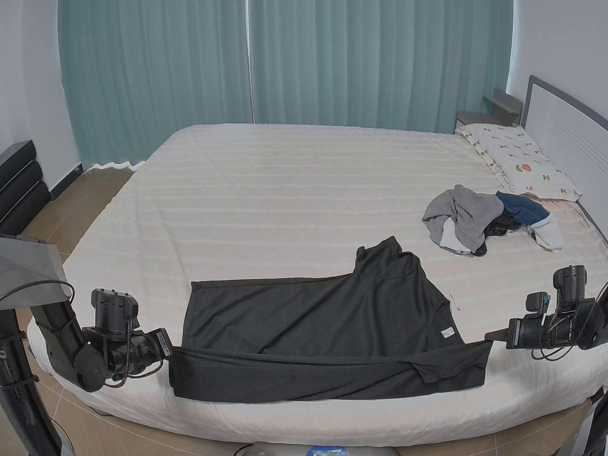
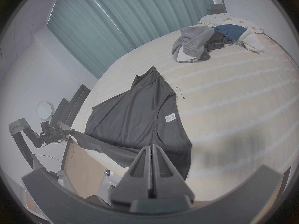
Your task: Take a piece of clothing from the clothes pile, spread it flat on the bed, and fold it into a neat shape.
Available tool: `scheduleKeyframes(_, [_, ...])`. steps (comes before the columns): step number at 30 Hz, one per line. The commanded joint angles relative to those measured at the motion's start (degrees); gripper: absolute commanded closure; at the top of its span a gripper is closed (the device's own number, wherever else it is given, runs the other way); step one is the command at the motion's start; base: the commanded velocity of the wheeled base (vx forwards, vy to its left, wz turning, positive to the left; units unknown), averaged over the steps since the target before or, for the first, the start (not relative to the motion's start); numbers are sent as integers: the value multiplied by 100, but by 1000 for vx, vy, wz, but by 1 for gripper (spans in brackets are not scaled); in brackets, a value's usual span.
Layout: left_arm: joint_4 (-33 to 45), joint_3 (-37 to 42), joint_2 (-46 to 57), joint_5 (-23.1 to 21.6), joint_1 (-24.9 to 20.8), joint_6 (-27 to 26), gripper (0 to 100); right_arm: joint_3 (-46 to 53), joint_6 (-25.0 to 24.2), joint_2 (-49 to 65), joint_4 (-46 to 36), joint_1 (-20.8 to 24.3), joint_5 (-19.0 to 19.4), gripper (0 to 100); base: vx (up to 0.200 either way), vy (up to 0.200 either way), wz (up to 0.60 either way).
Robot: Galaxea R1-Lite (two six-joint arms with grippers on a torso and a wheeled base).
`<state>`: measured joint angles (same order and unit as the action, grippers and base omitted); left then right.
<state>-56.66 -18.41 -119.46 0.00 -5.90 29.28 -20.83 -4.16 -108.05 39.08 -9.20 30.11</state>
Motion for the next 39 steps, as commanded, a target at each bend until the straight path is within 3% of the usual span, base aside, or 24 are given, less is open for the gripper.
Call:
scheduleKeyframes(1, [-3,-277,-271,44,28,148,100,-290,-6,-472,12,129,4,100,0,0,0])
scheduleKeyframes(10, [-3,-550,-456,53,133,192,100,-764,-534,-788,12,270,-49,100,0,0,0])
scheduleKeyframes(36, [-12,-1253,-1396,62,107,201,100,-1459,-824,-1729,20,279,-67,100,0,0,0])
scheduleKeyframes(37, [-12,-1271,-1423,62,98,201,0,-1467,-824,-1773,20,279,-58,100,0,0,0])
scheduleKeyframes(39, [-12,-1297,-1440,62,98,201,0,-1485,-815,-1817,29,279,-58,100,0,0,0])
